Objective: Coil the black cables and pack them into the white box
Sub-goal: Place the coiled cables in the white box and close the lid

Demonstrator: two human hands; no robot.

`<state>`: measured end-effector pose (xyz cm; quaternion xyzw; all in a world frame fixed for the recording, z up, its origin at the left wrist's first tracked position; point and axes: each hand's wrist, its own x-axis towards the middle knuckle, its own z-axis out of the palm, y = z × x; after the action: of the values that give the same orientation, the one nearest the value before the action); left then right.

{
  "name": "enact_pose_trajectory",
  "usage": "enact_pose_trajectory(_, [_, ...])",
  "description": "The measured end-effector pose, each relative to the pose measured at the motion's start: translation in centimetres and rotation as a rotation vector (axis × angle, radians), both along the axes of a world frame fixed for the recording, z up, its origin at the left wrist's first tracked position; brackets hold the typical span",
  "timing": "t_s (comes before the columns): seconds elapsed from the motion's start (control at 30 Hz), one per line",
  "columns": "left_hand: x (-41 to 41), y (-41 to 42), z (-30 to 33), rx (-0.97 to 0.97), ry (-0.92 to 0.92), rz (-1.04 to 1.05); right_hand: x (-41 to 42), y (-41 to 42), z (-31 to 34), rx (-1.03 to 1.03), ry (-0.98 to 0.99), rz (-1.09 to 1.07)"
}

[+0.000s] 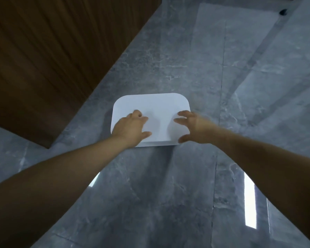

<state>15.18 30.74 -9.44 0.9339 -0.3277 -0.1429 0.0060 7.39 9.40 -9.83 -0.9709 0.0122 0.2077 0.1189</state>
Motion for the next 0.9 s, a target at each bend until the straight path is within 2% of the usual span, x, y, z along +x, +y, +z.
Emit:
enact_pose_trajectory(0.1, [-1.1,0.1,-0.2,0.1,-0.025,-0.156,-0.8,0.1,0.1,-0.103,0.046,0.101])
enact_pose_trajectory(0.2, [-0.7,0.1,-0.6,0.149,-0.048,-0.125,-0.4,0.1,0.3,-0.109,0.028,0.085])
enact_pose_trajectory(0.37, [1.9,-0.7,-1.2,0.074,-0.053,-0.04,2.2,0.5,0.3,-0.071,0.016,0.021])
enact_pose_trajectory(0.47, [4.8,-1.0,-1.6,-0.001,0.006,0.099,5.2,1.0,0.3,-0.063,0.026,0.0])
enact_pose_trajectory(0.6, [10.0,-1.9,-1.9,0.072,-0.007,0.023,9.4,1.0,0.5,-0.024,0.007,-0.039])
enact_pose_trajectory(0.73, [15.7,-3.4,-1.9,0.099,-0.104,-0.033,14.4,0.8,1.0,-0.04,0.065,-0.078])
enact_pose_trajectory(0.9, [21.2,-4.5,-1.4,0.024,0.009,0.056,19.6,0.4,-0.2,0.015,0.004,-0.187])
